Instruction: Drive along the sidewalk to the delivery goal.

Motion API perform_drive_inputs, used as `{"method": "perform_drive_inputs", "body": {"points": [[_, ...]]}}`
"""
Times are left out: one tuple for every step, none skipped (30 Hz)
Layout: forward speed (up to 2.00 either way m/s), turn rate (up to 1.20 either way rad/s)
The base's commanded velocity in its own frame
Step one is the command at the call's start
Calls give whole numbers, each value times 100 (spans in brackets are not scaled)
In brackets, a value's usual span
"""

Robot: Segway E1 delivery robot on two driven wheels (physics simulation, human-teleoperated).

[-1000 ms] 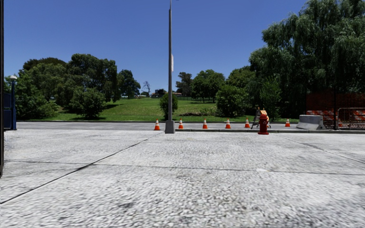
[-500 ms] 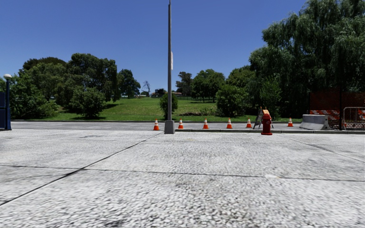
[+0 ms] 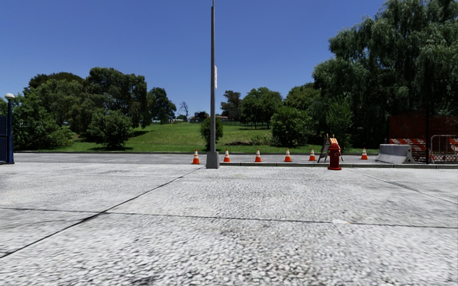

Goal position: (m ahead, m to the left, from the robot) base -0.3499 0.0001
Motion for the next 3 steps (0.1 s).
{"method": "perform_drive_inputs", "body": {"points": [[0,0],[0,0],[0,0]]}}
